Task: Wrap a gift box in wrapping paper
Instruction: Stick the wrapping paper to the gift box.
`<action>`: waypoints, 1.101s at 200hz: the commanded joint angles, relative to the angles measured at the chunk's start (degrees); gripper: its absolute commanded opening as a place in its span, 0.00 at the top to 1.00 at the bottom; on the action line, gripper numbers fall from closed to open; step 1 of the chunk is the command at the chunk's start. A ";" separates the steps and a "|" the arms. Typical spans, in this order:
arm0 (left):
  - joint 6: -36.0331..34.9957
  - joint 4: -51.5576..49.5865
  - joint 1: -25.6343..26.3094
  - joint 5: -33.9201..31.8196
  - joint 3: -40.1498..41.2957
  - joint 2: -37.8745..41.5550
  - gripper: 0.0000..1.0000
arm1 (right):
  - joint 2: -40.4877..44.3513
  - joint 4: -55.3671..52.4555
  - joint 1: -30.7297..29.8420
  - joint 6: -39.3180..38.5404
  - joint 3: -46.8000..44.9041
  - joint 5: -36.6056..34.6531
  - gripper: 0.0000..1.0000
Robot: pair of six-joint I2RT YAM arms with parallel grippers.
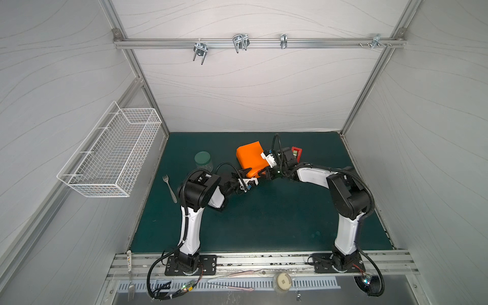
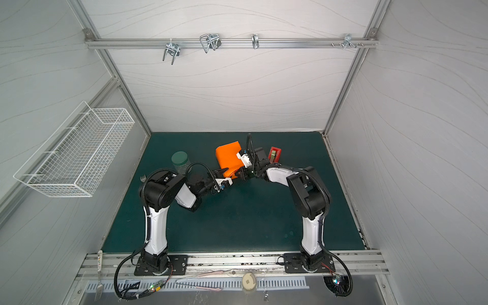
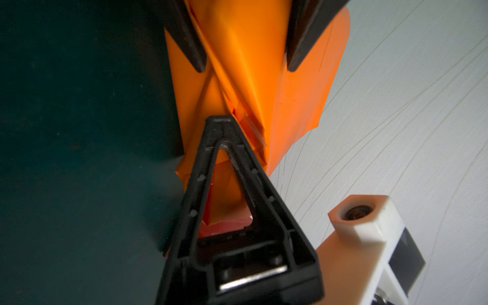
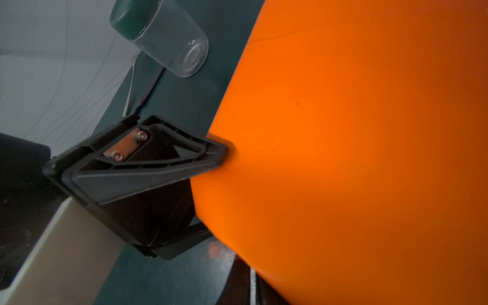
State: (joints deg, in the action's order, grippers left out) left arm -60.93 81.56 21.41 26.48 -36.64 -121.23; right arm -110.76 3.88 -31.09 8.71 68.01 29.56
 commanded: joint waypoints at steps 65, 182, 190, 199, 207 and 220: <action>0.07 -0.84 -0.14 0.02 -0.34 -1.47 0.49 | -1.87 2.51 -0.08 3.96 2.67 2.26 0.91; -0.06 -0.88 -0.05 0.02 -0.36 -1.42 0.49 | -1.91 4.02 0.44 7.54 4.67 6.38 0.93; -0.07 -0.83 -0.05 -0.04 -0.36 -1.47 0.49 | -1.92 4.27 0.51 7.72 4.82 6.73 0.92; -0.14 -0.88 -0.05 -0.03 -0.35 -1.40 0.49 | -1.95 4.52 0.67 7.94 5.07 7.43 0.92; -0.16 -0.88 -0.05 -0.07 -0.29 -1.52 0.49 | -1.78 4.60 0.87 8.08 5.19 7.92 0.92; -0.09 -0.92 -0.05 -0.02 -0.36 -1.49 0.49 | -1.44 4.55 1.16 7.97 5.20 8.39 0.93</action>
State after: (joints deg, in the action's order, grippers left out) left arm -60.93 81.56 21.37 26.02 -36.64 -121.23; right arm -112.46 4.73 -30.68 16.19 71.29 35.03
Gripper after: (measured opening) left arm 0.509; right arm 0.076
